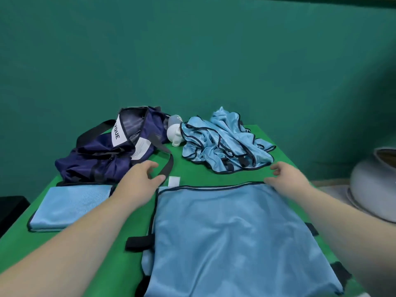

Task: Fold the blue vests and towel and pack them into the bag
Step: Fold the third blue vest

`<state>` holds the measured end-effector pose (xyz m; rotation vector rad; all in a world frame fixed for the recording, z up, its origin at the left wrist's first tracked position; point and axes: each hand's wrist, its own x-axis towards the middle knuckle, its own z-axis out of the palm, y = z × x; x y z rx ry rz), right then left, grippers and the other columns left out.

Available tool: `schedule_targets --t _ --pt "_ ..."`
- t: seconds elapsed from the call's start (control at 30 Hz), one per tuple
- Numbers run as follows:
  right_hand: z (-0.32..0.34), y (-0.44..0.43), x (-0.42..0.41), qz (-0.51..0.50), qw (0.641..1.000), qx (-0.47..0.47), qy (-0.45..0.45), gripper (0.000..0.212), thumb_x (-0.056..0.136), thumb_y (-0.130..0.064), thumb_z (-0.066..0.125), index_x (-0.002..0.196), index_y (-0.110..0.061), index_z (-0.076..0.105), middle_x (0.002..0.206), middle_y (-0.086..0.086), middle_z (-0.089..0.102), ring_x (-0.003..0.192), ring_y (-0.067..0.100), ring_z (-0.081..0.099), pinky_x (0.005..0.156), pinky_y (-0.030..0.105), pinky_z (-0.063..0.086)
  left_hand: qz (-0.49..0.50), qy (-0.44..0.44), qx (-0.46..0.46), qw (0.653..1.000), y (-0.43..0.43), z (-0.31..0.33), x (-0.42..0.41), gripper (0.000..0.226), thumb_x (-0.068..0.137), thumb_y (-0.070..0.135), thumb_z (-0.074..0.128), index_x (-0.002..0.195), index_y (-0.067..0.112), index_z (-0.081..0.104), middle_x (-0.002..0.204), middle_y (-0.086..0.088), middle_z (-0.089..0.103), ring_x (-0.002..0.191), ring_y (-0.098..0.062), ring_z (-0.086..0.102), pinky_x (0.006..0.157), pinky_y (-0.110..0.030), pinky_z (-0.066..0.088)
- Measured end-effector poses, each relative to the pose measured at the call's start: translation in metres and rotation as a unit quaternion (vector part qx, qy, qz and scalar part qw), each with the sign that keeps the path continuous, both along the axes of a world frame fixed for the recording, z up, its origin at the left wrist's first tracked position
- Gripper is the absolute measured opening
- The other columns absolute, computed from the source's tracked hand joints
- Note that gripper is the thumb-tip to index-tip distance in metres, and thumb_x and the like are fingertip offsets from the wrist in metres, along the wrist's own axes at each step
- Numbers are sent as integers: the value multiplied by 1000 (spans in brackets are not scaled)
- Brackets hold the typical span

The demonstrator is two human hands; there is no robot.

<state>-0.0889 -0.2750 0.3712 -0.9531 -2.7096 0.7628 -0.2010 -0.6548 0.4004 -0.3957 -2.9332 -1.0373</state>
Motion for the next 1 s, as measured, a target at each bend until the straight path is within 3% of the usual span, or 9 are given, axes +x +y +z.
schedule_targets --t 0.13,0.2,0.3,0.43,0.57,0.67,0.77,0.93,1.0 --pt "-28 -40 22 105 982 144 -57 48 86 -46 60 129 -25 59 127 2 55 120 25 53 104 40 41 -44 0 16 999 -7 -16 43 23 91 31 67 114 31 63 92 16 55 80 -3 59 70 -21 38" --pt "-35 -74 38 170 973 150 -39 52 81 -52 49 125 -27 62 125 -2 57 121 22 52 108 40 36 -68 -8 1 998 -15 -24 70 16 92 32 65 108 36 62 86 18 51 72 4 53 62 -13 34" --pt "-40 -126 58 269 952 144 -22 56 77 -57 38 118 -30 64 120 -7 58 120 17 52 109 38 33 -65 -3 14 998 -31 -31 101 7 92 35 64 98 37 63 95 17 59 74 4 54 64 -9 34" --pt "-46 -179 75 330 936 127 1 42 87 -48 50 122 -28 63 124 -7 55 122 15 48 111 31 29 -26 11 41 999 -56 -37 135 11 92 34 63 81 32 63 82 13 59 73 1 53 60 -18 34" --pt "-52 -215 75 332 940 73 22 54 85 -54 36 123 -26 62 125 -5 56 122 17 49 109 32 35 -36 18 39 998 -73 -53 166 21 90 49 58 78 32 63 85 17 59 84 -5 52 75 -29 42" --pt "-54 -228 66 304 950 25 64 32 95 -36 51 124 -24 61 128 -6 57 124 12 47 109 32 37 -66 28 -1 997 -82 -63 178 41 80 69 38 84 37 63 92 22 58 94 -3 50 88 -31 42" --pt "-60 -235 60 275 959 2 70 28 99 -29 52 124 -23 62 129 -7 57 125 11 48 110 32 37 -98 25 -34 994 -89 -70 181 57 72 72 26 99 39 64 99 25 56 101 -1 48 94 -28 40" --pt "-82 -238 63 278 955 90 59 30 97 -43 50 117 -27 66 121 -10 59 120 12 49 109 28 31 -114 34 -20 993 -92 -77 176 28 78 61 47 93 40 59 99 24 53 100 -2 46 94 -28 40" --pt "-85 -238 62 271 954 107 69 29 98 -45 51 118 -29 65 123 -12 57 122 10 47 108 26 27 -124 47 -35 991 -89 -80 173 33 77 62 46 92 37 61 97 23 52 98 -3 45 92 -28 40"
